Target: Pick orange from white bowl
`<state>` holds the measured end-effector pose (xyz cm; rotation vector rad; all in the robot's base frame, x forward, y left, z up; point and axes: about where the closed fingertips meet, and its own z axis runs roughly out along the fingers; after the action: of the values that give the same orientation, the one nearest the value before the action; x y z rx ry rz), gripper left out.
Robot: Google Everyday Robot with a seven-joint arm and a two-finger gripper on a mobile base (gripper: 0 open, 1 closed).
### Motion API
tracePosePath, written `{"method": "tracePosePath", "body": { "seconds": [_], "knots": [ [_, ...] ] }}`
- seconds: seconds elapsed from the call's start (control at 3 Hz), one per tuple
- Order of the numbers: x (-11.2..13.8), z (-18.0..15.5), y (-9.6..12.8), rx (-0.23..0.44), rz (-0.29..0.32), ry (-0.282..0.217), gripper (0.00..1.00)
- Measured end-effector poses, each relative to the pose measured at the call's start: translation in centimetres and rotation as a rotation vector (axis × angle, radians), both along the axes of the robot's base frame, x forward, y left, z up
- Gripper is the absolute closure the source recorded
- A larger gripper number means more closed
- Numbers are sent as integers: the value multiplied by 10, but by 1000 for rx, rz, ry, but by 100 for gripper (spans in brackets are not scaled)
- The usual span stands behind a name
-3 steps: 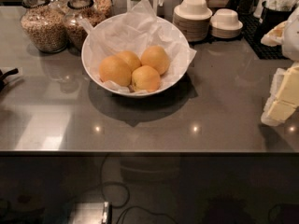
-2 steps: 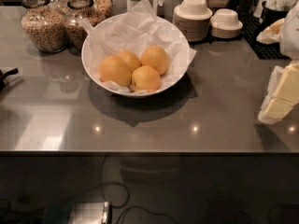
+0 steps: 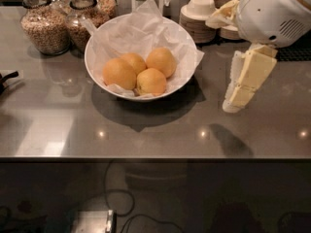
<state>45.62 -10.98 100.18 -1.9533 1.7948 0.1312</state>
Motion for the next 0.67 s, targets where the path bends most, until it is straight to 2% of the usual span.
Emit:
{"method": "tracePosePath", "body": {
  "seconds": [0.33, 0.67],
  "knots": [
    [2, 15, 52, 74, 172, -16, 0],
    [-7, 28, 95, 131, 319, -30, 0]
  ]
}}
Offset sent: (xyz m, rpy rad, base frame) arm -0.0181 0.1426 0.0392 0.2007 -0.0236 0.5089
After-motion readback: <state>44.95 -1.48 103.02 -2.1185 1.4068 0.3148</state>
